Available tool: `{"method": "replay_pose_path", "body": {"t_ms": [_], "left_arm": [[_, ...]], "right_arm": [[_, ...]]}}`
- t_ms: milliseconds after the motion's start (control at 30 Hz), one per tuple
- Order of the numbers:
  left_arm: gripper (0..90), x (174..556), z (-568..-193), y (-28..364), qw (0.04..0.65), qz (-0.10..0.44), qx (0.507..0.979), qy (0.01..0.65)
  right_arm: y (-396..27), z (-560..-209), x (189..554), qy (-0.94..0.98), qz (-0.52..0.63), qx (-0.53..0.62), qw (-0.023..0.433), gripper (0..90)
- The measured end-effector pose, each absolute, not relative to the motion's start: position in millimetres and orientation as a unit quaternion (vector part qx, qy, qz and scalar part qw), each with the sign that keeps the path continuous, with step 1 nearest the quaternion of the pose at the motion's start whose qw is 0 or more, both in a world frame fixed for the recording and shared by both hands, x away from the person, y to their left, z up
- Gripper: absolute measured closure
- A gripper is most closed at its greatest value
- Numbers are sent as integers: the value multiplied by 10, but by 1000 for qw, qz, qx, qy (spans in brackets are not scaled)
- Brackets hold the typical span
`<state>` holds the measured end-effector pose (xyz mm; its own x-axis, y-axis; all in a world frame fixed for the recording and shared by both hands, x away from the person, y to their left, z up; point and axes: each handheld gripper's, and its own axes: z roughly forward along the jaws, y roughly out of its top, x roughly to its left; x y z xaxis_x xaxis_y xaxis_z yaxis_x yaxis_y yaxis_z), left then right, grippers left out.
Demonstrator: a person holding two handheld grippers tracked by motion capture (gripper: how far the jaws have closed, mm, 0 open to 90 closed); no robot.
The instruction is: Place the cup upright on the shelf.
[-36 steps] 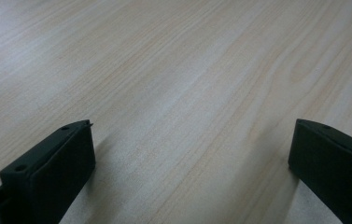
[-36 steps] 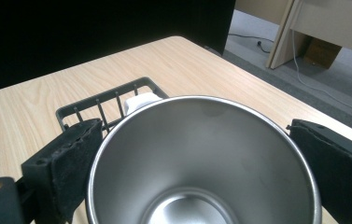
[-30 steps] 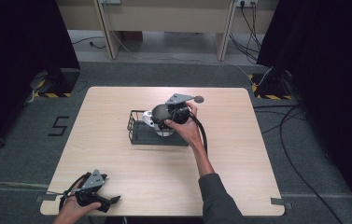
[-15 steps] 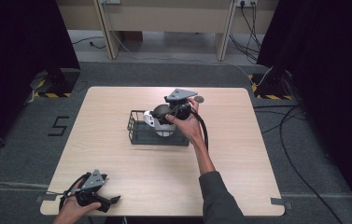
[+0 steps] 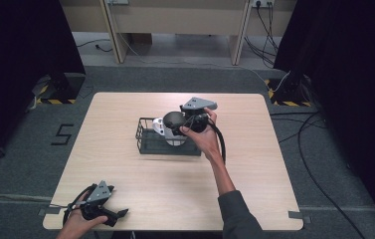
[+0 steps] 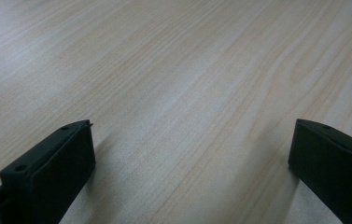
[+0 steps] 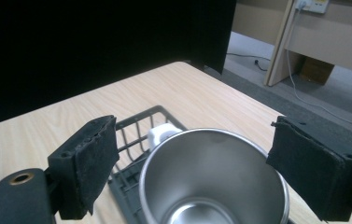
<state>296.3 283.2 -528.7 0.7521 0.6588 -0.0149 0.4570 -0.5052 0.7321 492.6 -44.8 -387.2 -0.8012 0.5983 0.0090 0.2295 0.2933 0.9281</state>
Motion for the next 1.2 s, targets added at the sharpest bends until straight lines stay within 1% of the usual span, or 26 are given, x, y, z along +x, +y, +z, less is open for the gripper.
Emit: {"method": "replay_pose_path", "body": {"t_ms": [433,1200], "left_arm": [[0,2963,-5287,2833,375,134,858,325],[0,2964,-5288,2833,375,135,858,324]], "right_arm": [[-714,-3892,4534,776,540,271,179,155],[-1015,-3945,4114,765,553,280,175,153]]}}
